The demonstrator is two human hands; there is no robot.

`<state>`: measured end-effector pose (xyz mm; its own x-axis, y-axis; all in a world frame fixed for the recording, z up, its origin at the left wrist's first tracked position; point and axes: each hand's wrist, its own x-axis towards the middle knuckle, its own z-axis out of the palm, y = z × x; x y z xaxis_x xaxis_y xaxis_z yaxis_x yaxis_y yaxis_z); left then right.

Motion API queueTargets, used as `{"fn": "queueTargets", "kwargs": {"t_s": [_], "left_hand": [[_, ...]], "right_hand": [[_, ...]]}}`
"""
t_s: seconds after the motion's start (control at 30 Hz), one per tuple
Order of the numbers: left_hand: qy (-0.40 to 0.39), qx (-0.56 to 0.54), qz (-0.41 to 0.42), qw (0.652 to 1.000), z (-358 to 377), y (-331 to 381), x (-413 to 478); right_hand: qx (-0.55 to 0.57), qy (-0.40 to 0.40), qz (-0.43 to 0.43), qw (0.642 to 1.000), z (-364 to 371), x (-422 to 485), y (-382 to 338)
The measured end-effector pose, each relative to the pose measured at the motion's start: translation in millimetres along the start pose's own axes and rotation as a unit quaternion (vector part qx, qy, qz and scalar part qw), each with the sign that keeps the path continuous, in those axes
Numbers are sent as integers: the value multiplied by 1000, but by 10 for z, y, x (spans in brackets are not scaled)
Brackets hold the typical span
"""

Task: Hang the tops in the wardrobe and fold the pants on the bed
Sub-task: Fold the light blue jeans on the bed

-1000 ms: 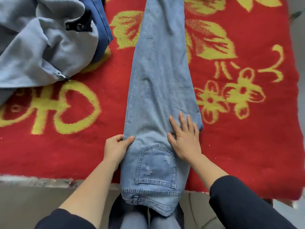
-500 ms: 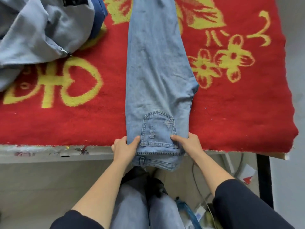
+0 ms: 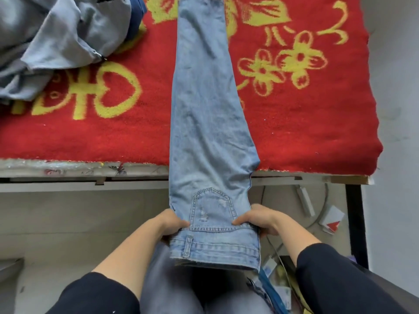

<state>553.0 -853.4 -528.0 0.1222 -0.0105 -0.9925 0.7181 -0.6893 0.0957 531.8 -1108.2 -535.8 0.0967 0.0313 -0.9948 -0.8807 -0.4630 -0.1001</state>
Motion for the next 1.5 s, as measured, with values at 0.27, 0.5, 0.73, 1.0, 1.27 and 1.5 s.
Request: {"fn": "queueTargets", "kwargs": {"t_s": [0.27,0.5,0.73,1.0,1.27,1.5], "left_hand": [[21,-328,133,935,-710,866,-312],[-20,-531,245,811,-1638,1839,-322],[0,-478,221,850,-2455,2771,78],[-14,-428,269,863,-3137,3615,361],[91,-333,415,842,-3098,3944,789],[279,303,477,776,-2197,2849,1212]], "right_hand": [[264,27,-182,947,-610,-331,-870],[428,-21,-294,855,-1245,-327,-1991],[267,93,-299,911,-1710,81,-3129],[278,167,-306,895,-2236,292,-4004],[169,259,-330,892,-2302,608,-4208],[-279,269,-378,841,-1607,765,-3321]]}}
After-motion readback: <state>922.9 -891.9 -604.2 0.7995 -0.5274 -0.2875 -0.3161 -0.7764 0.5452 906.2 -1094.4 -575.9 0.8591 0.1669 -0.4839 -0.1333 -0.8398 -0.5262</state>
